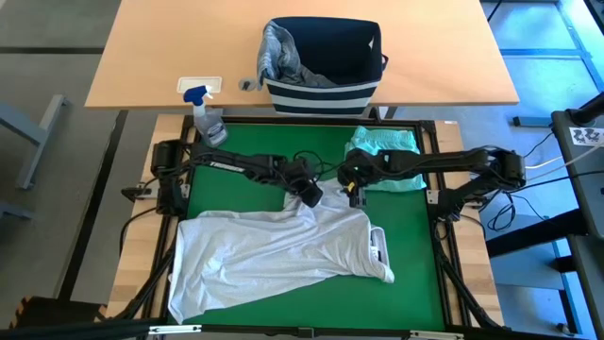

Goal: Fold laundry
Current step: Fold the white polo shirt

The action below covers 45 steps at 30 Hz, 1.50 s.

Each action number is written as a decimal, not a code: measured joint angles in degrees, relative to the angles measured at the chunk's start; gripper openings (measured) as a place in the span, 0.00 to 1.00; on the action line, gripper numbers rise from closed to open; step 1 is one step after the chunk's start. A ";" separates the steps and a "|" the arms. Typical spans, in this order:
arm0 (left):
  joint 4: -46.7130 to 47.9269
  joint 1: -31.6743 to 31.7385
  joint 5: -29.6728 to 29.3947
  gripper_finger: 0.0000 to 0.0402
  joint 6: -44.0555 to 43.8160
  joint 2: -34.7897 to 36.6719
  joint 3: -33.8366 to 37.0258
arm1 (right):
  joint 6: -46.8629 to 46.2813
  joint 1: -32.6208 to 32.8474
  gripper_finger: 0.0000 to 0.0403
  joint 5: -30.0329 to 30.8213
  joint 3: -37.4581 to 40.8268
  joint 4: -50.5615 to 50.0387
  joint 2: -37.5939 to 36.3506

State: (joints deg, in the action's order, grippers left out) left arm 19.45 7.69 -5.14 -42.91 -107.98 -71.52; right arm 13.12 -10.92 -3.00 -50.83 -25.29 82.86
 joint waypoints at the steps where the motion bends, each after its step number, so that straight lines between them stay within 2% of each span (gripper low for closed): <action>1: 0.16 -0.12 -0.25 0.04 1.13 0.49 -0.64 | -0.50 0.00 0.55 -0.64 0.00 0.34 0.49; 6: 0.46 -1.09 -4.42 0.03 5.84 4.53 -3.14 | -2.40 0.00 0.55 -3.36 -0.02 2.50 2.42; 15: 2.71 -2.86 -5.08 0.02 10.53 7.05 -3.44 | -4.21 0.00 0.55 -4.14 -0.02 12.92 3.31; 22: 2.65 -5.09 -6.21 0.03 13.43 7.33 -3.44 | 2.54 0.00 0.55 -4.85 -0.02 16.34 3.31; 26: 5.12 -5.61 -9.16 0.02 13.01 7.67 -3.44 | 6.47 -1.44 0.55 -3.58 -0.04 16.65 4.23; 30: 9.64 -5.45 -10.85 0.02 10.75 7.65 -3.44 | 5.07 -5.28 0.55 -3.64 -0.04 16.26 7.29; 39: 10.65 -5.52 -10.78 0.04 9.98 7.38 -3.42 | 3.80 -10.71 0.54 -10.38 -0.04 16.16 16.72; 42: 10.37 -5.58 -10.73 0.04 10.00 7.39 -3.44 | 3.62 -11.02 0.51 -11.87 -0.04 16.32 18.61; 45: 10.45 -5.56 -10.63 0.04 9.98 7.38 -3.44 | 3.72 -11.01 0.41 -13.12 -0.04 17.10 18.79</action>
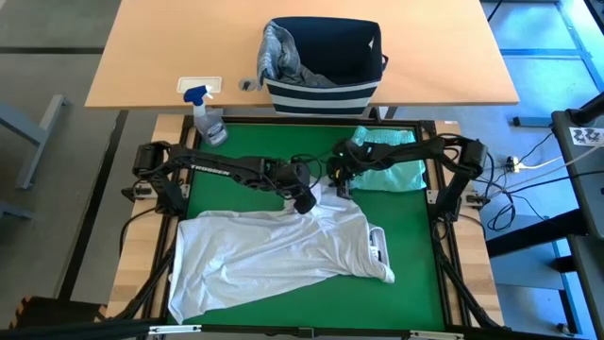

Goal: Fold laundry
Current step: Fold the white polo shirt

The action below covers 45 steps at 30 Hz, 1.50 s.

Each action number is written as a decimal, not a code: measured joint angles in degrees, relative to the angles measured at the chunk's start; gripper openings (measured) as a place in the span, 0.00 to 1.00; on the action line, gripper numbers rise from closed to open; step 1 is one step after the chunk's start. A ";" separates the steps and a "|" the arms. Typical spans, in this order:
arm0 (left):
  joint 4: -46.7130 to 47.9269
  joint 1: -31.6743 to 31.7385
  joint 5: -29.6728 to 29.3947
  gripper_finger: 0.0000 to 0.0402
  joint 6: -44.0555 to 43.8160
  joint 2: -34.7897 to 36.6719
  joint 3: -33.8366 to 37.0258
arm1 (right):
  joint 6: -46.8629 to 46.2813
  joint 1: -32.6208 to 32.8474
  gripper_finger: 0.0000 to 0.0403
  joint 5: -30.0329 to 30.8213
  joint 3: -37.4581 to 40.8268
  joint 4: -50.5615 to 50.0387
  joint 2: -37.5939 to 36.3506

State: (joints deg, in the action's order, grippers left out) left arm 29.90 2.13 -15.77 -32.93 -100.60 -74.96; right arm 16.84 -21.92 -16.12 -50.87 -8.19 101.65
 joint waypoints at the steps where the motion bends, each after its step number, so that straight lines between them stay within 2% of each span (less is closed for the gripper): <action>1: -0.02 0.00 -0.03 0.04 0.00 0.00 0.00 | 0.02 0.03 0.37 -0.02 0.00 0.37 0.01; 6: 0.64 0.00 0.41 0.04 -0.15 0.00 0.00 | 0.09 -0.22 0.08 0.14 -0.15 -1.45 -2.49; 8: 1.74 -0.07 1.42 0.04 -1.40 0.07 0.00 | 0.09 -0.34 0.03 0.30 -0.15 -3.32 -4.98; 13: 7.45 -0.50 1.69 0.04 -5.62 0.69 0.00 | -0.08 -0.34 0.05 2.50 -0.15 -5.63 -11.98; 16: 13.17 -0.60 -2.67 0.04 -8.63 1.16 0.00 | -0.76 -0.32 0.01 3.16 -0.15 -6.12 -14.55; 20: 17.58 -0.59 -9.44 0.04 -10.31 1.25 0.02 | -1.44 -0.30 0.03 5.90 -0.17 -6.28 -15.25; 25: 14.55 -0.60 -12.62 0.04 -6.70 0.91 0.67 | -1.49 -0.29 0.01 7.89 -0.07 -7.55 -13.65; 30: 9.70 -0.61 -12.72 0.04 -5.02 0.89 2.56 | -1.55 -0.29 0.04 13.17 -0.04 -7.51 -11.39; 37: 9.87 0.65 -11.44 0.05 -4.26 0.85 3.13 | -4.85 -0.29 0.06 13.63 -0.04 -4.42 -9.49; 41: 9.85 1.91 -7.33 0.13 -5.28 0.85 3.13 | -5.15 -0.27 0.12 14.43 -0.04 -4.54 -9.49; 45: 9.76 3.45 -1.89 0.26 -6.52 0.88 3.13 | -5.24 -0.29 0.26 15.95 -0.04 -5.64 -9.57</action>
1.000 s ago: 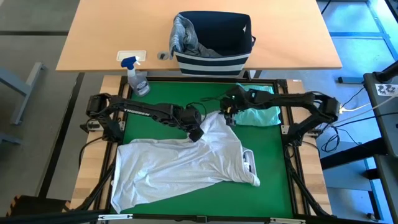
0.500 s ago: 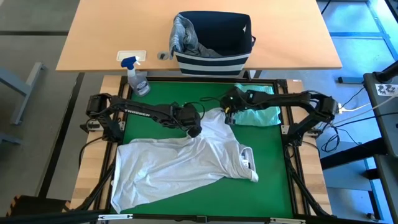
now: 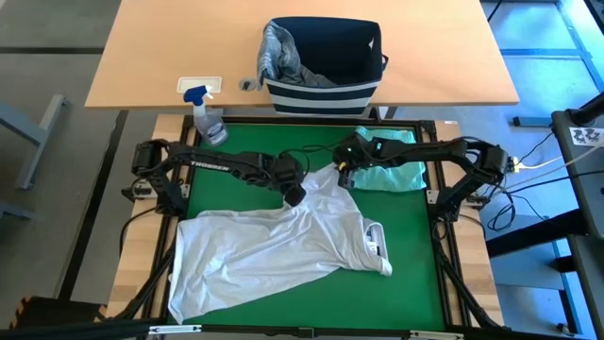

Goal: Fold laundry
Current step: Fold the white polo shirt

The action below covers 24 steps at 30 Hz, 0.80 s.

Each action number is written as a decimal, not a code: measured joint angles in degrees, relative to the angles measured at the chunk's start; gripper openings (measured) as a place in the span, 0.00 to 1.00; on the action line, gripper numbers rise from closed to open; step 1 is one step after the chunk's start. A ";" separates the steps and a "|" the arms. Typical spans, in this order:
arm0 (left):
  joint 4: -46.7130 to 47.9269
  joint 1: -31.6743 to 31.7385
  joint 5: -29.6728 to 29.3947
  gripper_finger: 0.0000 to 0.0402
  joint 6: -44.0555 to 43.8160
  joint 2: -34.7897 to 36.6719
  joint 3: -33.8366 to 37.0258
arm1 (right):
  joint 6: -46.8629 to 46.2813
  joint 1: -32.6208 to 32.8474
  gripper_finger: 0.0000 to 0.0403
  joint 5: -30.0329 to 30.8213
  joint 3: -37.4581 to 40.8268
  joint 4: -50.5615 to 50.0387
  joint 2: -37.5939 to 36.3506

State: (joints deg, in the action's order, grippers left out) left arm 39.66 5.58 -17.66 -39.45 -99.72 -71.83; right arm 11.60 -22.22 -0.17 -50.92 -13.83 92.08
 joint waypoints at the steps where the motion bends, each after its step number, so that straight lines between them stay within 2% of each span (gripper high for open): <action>1: 0.03 0.50 2.29 0.29 -0.79 0.22 0.00 | 0.12 0.00 0.30 0.19 0.00 -0.72 -0.33; 5: 0.68 2.83 10.87 0.39 -2.82 2.09 -1.40 | 2.07 0.00 0.44 0.15 -1.93 -4.72 -2.05; 8: 0.24 4.14 10.99 0.43 -3.10 3.70 -1.64 | 3.55 0.00 0.52 -1.21 -2.97 -5.81 -3.10; 11: 0.02 6.29 10.41 0.44 0.28 3.30 -1.61 | 3.83 -0.02 0.57 -3.05 -3.52 -5.71 -3.72; 13: -1.38 8.46 10.92 0.45 2.68 1.98 -1.25 | 3.85 -0.02 0.58 -3.89 -3.61 -5.47 -3.71; 19: -10.47 15.03 23.08 0.50 13.84 -3.94 -0.16 | 0.75 0.00 0.59 -4.36 -3.56 -6.23 -3.26; 24: -12.25 19.24 25.34 0.53 23.63 -6.58 -0.22 | 0.05 0.02 0.59 -3.46 -3.58 -7.51 -3.26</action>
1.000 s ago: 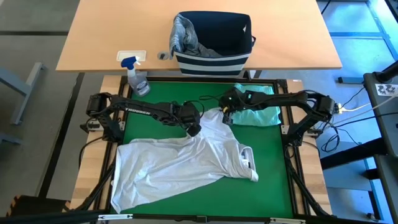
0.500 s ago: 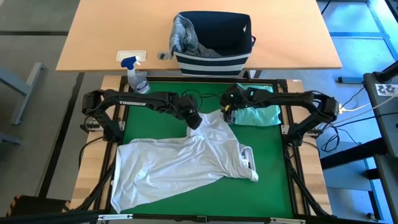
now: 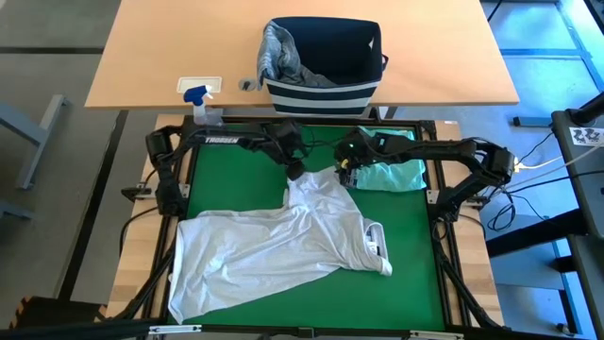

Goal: Fold laundry
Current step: Fold the white polo shirt

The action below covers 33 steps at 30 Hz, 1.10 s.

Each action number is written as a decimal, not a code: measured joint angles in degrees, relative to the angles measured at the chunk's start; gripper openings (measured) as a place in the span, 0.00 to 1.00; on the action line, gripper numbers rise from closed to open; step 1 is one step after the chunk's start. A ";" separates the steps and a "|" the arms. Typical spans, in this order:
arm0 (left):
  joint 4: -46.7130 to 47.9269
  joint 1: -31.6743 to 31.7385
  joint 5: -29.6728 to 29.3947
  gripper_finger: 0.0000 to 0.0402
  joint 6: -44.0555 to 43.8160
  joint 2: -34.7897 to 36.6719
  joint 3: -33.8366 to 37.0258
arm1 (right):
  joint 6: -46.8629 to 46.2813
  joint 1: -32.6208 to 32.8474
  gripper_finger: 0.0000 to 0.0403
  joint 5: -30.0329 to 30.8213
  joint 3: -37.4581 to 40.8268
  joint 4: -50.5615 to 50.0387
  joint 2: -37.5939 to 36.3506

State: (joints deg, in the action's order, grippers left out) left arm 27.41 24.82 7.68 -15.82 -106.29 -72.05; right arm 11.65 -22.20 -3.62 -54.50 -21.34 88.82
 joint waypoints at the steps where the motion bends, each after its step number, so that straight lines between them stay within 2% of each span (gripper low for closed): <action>1: 0.08 0.72 0.95 0.54 1.77 -0.19 0.00 | -0.71 -0.02 0.59 0.05 0.00 -0.32 0.00; 6: 0.60 1.54 4.71 0.54 11.08 -3.05 -0.01 | -4.12 -0.01 0.59 0.08 0.00 -0.98 0.00; 10: 0.29 1.31 11.45 0.53 14.80 -5.89 -0.02 | -5.95 0.02 0.59 0.09 0.00 -1.69 0.00; 16: -0.38 0.88 11.29 0.52 18.00 -9.03 -0.28 | -6.50 0.05 0.59 -1.08 0.02 -0.99 0.43; 20: -1.03 0.16 9.94 0.39 21.00 -9.16 -0.26 | -5.12 0.05 0.59 -2.48 0.02 1.68 2.47; 26: 0.28 -0.88 9.44 0.06 21.39 -8.17 -0.01 | -0.58 0.05 0.59 -4.61 0.02 8.60 6.77; 28: 0.63 -1.50 8.90 0.03 21.40 -6.86 0.07 | 1.08 0.05 0.59 -4.93 0.02 10.49 8.38; 33: 0.17 -3.64 5.32 0.03 22.35 -1.80 0.04 | 3.31 0.05 0.59 -4.93 0.04 13.82 11.87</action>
State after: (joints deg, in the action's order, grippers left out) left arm 27.57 21.18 13.00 6.53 -108.10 -72.01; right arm 14.96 -22.15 -8.55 -54.46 -7.52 100.68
